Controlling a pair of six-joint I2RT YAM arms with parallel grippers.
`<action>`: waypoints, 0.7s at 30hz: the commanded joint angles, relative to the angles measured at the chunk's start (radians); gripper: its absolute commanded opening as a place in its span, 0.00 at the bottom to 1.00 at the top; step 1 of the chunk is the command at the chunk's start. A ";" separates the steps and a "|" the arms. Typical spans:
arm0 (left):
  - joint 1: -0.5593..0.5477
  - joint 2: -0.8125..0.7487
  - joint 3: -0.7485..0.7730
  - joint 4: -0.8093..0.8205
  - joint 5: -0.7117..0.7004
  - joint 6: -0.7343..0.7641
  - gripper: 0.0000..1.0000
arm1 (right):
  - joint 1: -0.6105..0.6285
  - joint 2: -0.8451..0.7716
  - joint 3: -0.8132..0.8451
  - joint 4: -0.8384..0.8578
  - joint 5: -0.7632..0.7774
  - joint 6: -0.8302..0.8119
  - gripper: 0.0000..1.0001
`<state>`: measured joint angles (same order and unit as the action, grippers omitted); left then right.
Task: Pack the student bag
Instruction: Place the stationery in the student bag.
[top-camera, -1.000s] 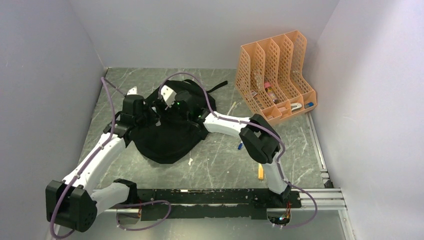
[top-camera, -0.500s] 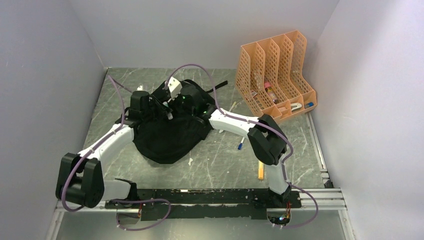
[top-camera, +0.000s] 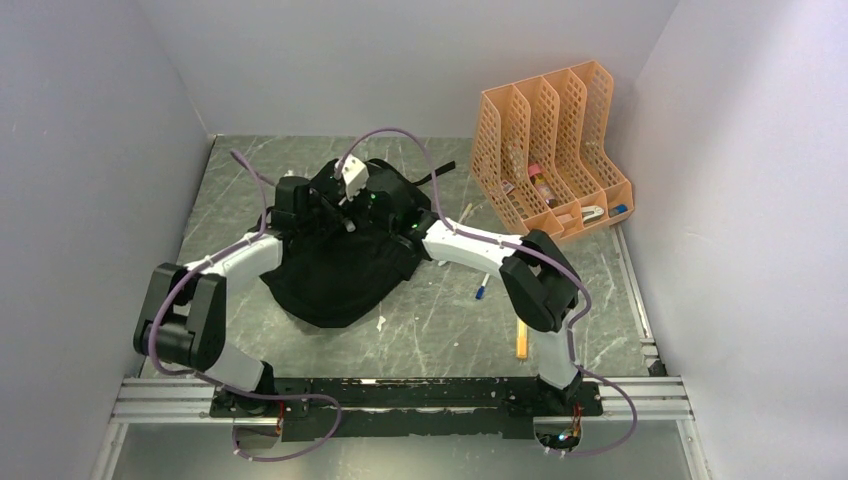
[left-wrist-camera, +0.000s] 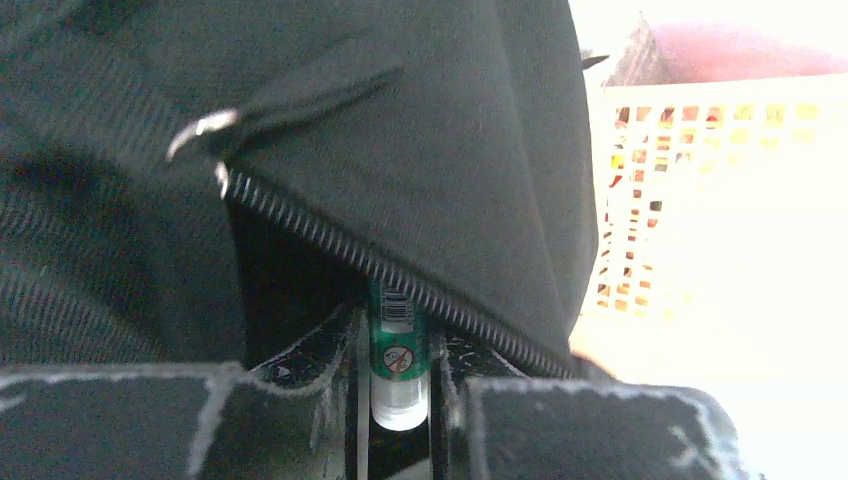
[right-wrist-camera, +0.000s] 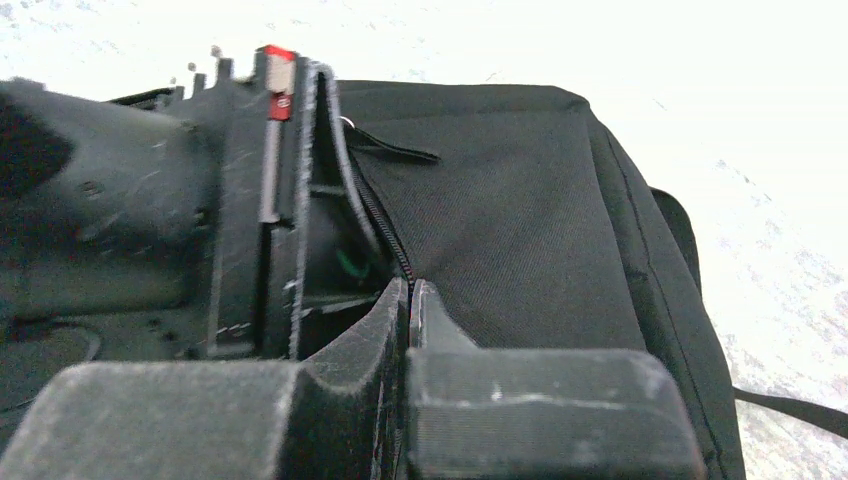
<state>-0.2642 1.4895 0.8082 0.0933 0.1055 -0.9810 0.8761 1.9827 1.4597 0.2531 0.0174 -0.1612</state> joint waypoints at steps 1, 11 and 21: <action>0.006 0.058 0.069 0.100 0.017 -0.014 0.21 | -0.003 -0.074 -0.012 0.088 -0.014 0.027 0.00; 0.006 0.041 0.079 0.075 0.008 0.011 0.60 | -0.003 -0.077 -0.028 0.081 -0.014 0.020 0.00; 0.006 -0.193 -0.007 -0.128 -0.074 0.106 0.45 | -0.006 -0.086 -0.023 0.035 -0.010 0.028 0.06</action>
<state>-0.2642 1.4296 0.8482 0.0357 0.0925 -0.9279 0.8669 1.9602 1.4307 0.2756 0.0174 -0.1444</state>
